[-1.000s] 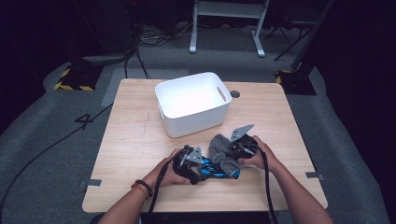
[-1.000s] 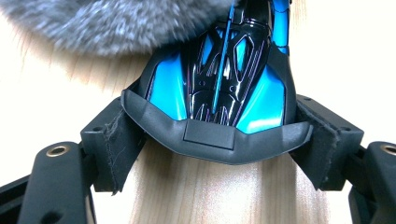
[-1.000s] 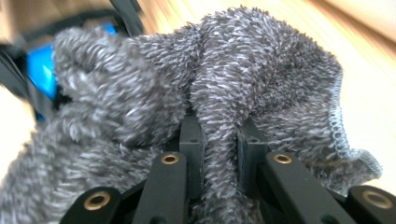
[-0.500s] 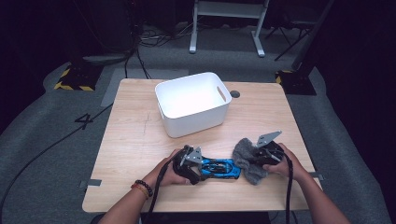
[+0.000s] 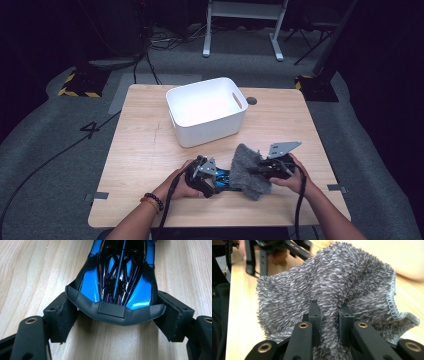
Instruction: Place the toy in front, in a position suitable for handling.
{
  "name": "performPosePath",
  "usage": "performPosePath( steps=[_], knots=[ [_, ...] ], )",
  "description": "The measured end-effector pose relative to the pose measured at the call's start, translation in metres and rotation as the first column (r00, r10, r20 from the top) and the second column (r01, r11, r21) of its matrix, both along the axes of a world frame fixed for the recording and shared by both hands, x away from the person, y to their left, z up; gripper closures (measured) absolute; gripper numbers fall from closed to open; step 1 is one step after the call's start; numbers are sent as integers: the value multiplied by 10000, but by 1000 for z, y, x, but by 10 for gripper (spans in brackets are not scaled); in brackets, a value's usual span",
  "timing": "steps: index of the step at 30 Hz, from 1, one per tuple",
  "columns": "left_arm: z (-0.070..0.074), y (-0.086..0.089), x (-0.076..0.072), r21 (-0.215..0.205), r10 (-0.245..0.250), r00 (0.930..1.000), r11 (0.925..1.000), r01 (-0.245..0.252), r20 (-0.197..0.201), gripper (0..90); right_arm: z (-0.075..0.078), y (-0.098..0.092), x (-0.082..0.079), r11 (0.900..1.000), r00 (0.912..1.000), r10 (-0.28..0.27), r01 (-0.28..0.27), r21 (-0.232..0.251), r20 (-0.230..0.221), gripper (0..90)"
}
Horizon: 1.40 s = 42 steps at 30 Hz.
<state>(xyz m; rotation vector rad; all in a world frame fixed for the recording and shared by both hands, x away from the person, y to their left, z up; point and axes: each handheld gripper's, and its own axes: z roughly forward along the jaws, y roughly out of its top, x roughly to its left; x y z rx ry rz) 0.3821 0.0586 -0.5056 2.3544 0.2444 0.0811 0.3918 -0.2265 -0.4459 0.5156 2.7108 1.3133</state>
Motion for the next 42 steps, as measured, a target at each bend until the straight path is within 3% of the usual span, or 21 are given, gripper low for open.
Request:
performPosePath(
  steps=[2, 6, 10, 13, 19, 25, 30, 32, 35, 38, 42],
  knots=[
    [0, 0, 0, -1, 9, 10000, 10000, -9, -2, 239, -3, 21, -3, 9995, 9995, 251, -248, -186, 216, 774],
    [0, 0, 0, 14, 3, 10000, 10000, -3, 17, 239, -12, 58, -9, 9952, 9959, 890, -883, -431, 156, 771],
    [0, 0, 0, 10, -3, 10000, 10000, 3, 38, 239, -21, 80, -14, 9893, 9915, 1301, -1294, -671, 62, 763],
    [0, 0, 0, 8, -3, 10000, 10000, 3, 43, 239, -20, 84, -18, 9851, 9891, 1418, -1372, -1037, 391, 764],
    [0, 0, 0, 16, 3, 10000, 10000, -3, 43, 240, -21, 67, -20, 9849, 9890, 1468, -1442, -956, 206, 768],
    [0, 0, 0, 14, 14, 10000, 10000, -14, 32, 240, -17, 36, -30, 9743, 9880, 1403, -1261, -1867, 650, 767],
    [0, 0, 0, 4, 15, 10000, 10000, -15, 1, 240, -21, 7, -24, 9844, 9962, 823, -768, -1580, 288, 765],
    [0, 0, 0, 6, 14, 10000, 10000, -14, 1, 240, -23, -4, -17, 9726, 9960, 430, -238, -2314, 782, 763],
    [0, 0, 0, 14, 2, 10000, 10000, -2, 3, 240, -27, -17, -4, 9847, 9999, -4, 32, -1744, 159, 764],
    [0, 0, 0, 11, 8, 10000, 10000, -8, 1, 240, -27, -17, 2, 9818, 9985, -355, 425, -1853, 414, 765],
    [0, 0, 0, 0, -4, 10000, 10000, 4, -3, 240, -22, -3, 5, 9907, 9982, -397, 452, -1283, 452, 766]
  ],
)
